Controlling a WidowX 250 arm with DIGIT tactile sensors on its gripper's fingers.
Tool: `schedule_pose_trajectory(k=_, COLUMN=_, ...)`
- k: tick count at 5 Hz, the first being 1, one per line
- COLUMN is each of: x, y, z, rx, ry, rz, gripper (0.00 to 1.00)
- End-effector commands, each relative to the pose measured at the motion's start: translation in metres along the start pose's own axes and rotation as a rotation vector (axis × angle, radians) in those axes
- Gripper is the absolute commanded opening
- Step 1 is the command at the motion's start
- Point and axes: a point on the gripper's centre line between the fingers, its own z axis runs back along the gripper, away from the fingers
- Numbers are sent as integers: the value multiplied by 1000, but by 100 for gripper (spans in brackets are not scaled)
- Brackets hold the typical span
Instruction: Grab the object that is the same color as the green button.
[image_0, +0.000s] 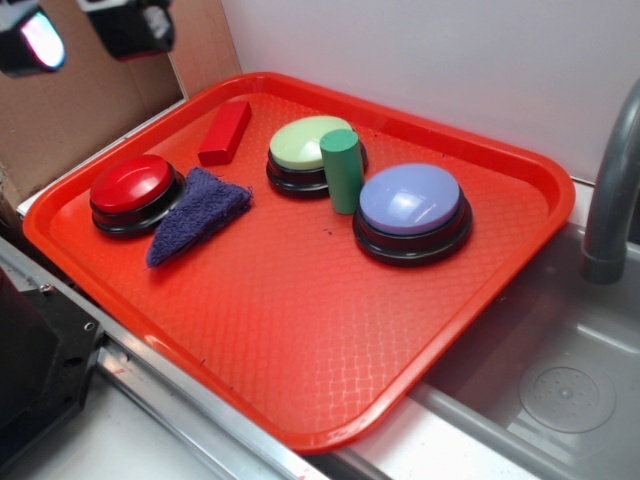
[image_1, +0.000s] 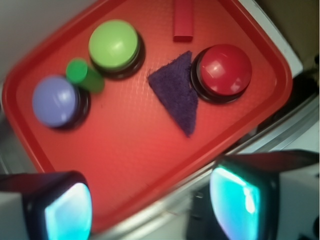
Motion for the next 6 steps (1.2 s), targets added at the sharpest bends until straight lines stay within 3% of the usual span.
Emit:
schedule_pose_trajectory(k=1, x=46, y=-21, z=-46, rx=-13, ry=-139, rz=316, gripper=100)
schedule_pose_trajectory(k=2, x=61, y=-36, z=-72, rx=-46, ry=-188, rz=420, gripper=100)
schedule_pose_trajectory(k=3, x=72, y=-49, z=-95, rx=-81, ry=-194, rz=471, gripper=100)
schedule_pose_trajectory(k=5, x=81, y=-76, z=-117, rx=-40, ry=-206, rz=475, gripper=100)
schedule_pose_trajectory(k=6, x=80, y=-86, z=-125, rx=-53, ry=-180, rz=471, gripper=100)
